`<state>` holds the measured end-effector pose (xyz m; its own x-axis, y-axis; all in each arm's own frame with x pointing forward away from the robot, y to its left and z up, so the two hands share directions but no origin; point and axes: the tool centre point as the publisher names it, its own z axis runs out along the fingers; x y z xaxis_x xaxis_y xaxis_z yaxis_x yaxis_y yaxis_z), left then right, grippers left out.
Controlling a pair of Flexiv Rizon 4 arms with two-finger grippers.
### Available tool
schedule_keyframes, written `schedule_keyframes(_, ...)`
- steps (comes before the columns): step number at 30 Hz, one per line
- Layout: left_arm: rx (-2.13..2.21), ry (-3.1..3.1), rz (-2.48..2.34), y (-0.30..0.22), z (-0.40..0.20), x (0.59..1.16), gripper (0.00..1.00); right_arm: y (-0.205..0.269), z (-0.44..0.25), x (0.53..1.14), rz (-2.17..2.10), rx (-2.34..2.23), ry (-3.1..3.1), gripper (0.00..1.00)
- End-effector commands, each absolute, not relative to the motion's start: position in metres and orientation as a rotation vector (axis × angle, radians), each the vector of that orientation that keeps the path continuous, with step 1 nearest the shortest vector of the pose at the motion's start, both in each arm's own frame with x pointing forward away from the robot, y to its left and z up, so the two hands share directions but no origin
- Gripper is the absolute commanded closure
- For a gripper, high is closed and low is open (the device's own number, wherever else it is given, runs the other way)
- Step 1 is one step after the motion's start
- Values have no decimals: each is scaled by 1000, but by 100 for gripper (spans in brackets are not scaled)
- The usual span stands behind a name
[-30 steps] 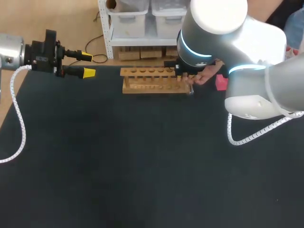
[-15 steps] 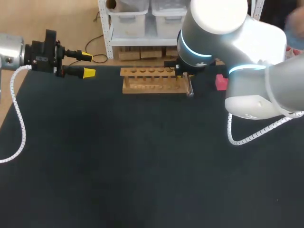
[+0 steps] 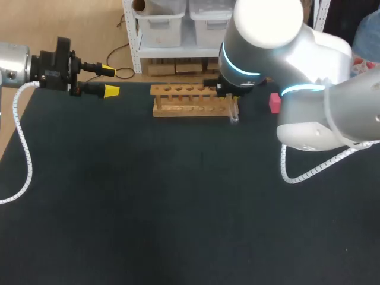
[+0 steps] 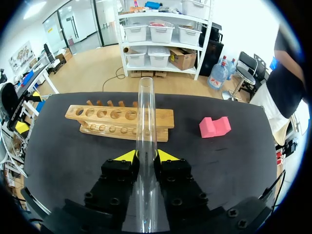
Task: Grasp the test tube, adjust it, and insert it.
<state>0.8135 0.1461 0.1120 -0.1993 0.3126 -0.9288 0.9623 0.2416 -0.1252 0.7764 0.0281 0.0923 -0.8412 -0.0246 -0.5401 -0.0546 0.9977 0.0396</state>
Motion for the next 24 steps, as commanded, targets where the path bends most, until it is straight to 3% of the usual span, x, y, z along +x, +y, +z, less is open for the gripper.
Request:
schedule_keyframes(1,1196,1675,-978,147,111,813,0,38,83,786,67,-60,2578,100)
schedule_keyframes(24,1196,1675,-978,147,111,813,0,53,57,809,65,-55,2608,100)
